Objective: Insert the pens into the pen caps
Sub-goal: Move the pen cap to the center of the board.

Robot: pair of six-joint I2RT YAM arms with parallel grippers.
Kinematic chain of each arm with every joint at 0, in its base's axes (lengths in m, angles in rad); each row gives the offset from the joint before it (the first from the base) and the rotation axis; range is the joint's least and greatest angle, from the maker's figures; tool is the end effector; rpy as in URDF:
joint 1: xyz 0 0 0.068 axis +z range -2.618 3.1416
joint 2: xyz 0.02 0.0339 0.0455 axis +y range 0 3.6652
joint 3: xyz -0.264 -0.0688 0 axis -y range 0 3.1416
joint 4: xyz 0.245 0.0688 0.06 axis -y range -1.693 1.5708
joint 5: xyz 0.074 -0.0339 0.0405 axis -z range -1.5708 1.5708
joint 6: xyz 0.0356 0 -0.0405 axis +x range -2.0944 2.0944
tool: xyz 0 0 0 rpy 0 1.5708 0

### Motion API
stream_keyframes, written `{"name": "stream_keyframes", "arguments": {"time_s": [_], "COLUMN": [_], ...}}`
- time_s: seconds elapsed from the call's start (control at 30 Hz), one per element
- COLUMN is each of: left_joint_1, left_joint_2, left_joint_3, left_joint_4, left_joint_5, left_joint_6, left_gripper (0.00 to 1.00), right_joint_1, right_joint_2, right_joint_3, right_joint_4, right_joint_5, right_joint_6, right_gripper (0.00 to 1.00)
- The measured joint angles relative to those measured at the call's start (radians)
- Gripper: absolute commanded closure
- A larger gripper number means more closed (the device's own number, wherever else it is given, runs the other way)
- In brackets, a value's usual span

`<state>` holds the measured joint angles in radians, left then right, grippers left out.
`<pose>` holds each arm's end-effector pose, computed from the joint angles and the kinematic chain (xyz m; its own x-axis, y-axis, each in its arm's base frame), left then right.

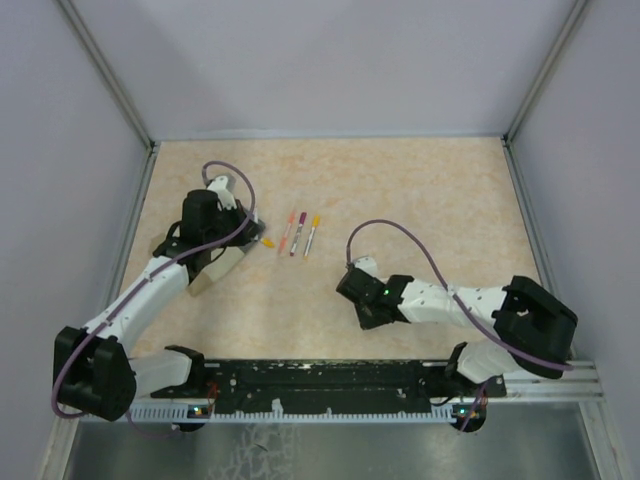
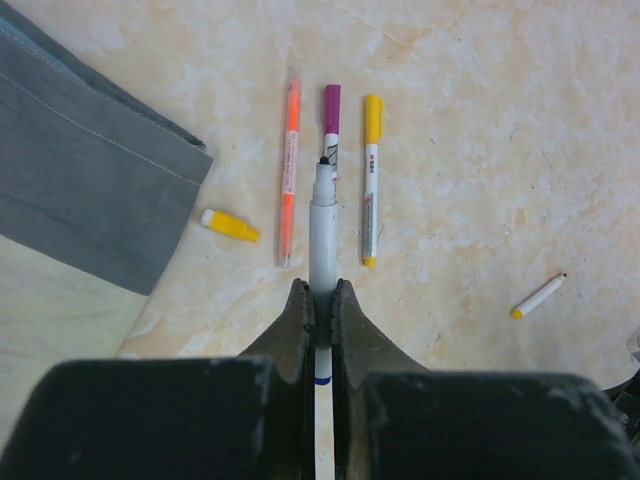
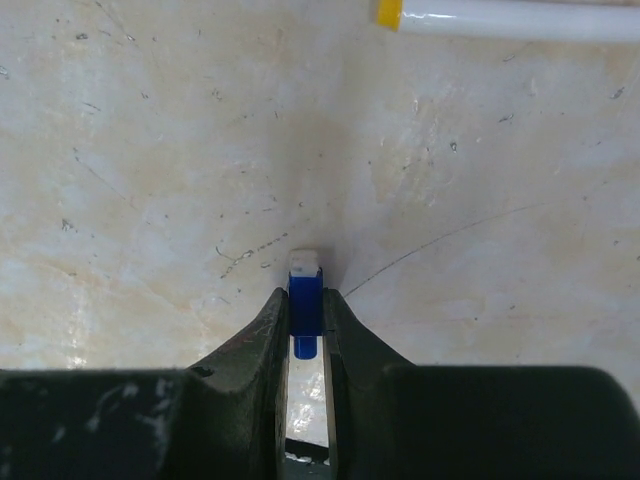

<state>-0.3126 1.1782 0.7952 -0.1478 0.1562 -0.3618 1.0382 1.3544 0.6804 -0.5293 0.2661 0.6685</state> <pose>0.2484 -0.0861 0.2662 -0.6032 -0.1725 -0.7787 0.2330 0.8956 -0.3789 0.1254 0.1944 0.1642 -0.8573 -0.2768 -0.4341 -0.3209 0.9466 0.0301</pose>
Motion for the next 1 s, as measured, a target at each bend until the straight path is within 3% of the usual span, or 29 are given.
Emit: {"name": "stream_keyframes", "arguments": {"time_s": [0.37,1.0], "left_joint_1": [0.000,0.008], "left_joint_2": [0.000,-0.027], "left_joint_3": [0.000,0.000], "left_joint_4": [0.006,0.025], "left_joint_5": [-0.029,-0.033], "left_joint_6": [0.003,0.003], "left_gripper": [1.00,1.00], "right_joint_1": [0.000,0.000], "right_joint_2": [0.101,0.158], "right_joint_3": [0.075,0.132], "right_joint_4": [-0.040,-0.097], "right_joint_5": [-0.019,-0.073], "right_joint_6": [-0.018,-0.074], "right_gripper": [0.78,0.76]}}
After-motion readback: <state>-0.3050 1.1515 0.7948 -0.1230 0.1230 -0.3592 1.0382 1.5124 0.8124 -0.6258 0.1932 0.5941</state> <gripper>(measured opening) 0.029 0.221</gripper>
